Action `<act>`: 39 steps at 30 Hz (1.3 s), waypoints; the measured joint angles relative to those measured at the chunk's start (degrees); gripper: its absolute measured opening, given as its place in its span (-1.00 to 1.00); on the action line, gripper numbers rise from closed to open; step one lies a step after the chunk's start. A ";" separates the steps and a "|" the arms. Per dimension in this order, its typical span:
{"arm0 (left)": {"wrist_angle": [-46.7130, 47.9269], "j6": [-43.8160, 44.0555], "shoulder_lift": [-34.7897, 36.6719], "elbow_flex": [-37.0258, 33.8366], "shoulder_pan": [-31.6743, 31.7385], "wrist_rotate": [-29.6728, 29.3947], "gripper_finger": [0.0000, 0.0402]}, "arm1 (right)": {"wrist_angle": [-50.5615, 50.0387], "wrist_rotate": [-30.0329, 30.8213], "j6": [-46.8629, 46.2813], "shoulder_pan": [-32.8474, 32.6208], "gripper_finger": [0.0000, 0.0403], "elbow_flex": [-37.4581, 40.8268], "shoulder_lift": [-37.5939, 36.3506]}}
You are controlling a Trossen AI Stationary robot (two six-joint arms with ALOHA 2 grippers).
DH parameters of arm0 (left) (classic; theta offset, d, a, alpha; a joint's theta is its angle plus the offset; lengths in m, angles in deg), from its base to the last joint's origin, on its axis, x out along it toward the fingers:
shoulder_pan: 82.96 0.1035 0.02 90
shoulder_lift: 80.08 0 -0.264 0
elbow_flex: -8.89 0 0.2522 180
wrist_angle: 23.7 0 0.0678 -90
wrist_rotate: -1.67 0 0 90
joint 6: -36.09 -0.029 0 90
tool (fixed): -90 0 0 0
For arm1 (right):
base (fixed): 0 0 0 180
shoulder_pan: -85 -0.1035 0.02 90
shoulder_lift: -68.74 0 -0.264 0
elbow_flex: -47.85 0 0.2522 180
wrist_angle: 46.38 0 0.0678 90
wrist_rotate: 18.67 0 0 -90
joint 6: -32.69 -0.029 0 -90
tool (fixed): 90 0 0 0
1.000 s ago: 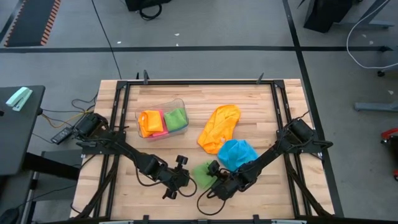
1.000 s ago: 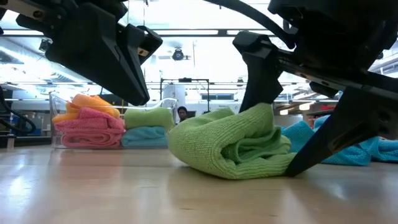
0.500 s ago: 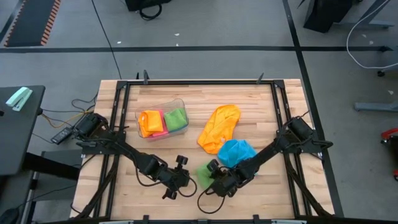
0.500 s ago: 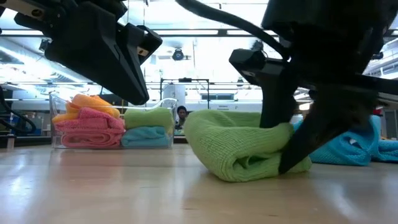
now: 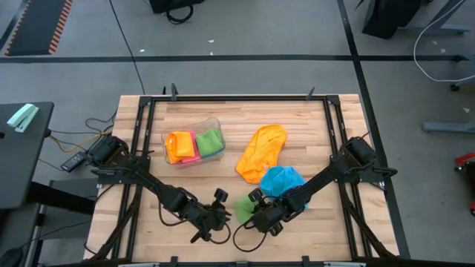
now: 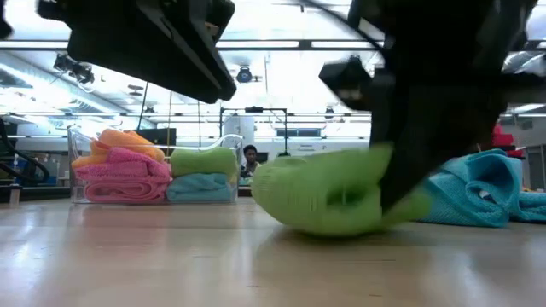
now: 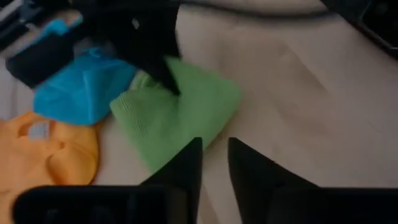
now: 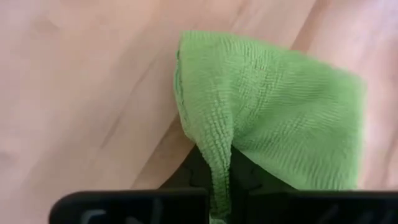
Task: Fold microfiber towels
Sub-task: Put the green microfiber towel into the transparent bin
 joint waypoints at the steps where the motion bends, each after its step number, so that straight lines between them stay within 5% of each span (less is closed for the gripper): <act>1: -0.03 0.02 0.00 0.00 0.00 -0.49 -0.48 | 0.03 -0.05 -0.38 0.00 -0.93 -0.01 -1.03; 13: -1.18 1.45 -0.02 0.00 0.70 -2.61 0.06 | -2.21 -0.57 -10.02 0.64 -0.93 -0.12 -5.07; 21: -5.89 1.75 -3.10 -0.01 1.49 -2.64 0.08 | -0.97 -0.30 -15.01 0.93 -0.93 -0.12 -7.40; 29: -8.57 -2.32 -4.98 -0.07 0.96 -10.69 0.03 | -2.03 0.28 -17.64 0.70 -0.93 -0.14 -8.83; 39: -10.37 3.12 -5.05 -0.04 2.30 -4.10 0.05 | -1.02 0.28 -19.47 0.70 -0.93 -0.14 -8.84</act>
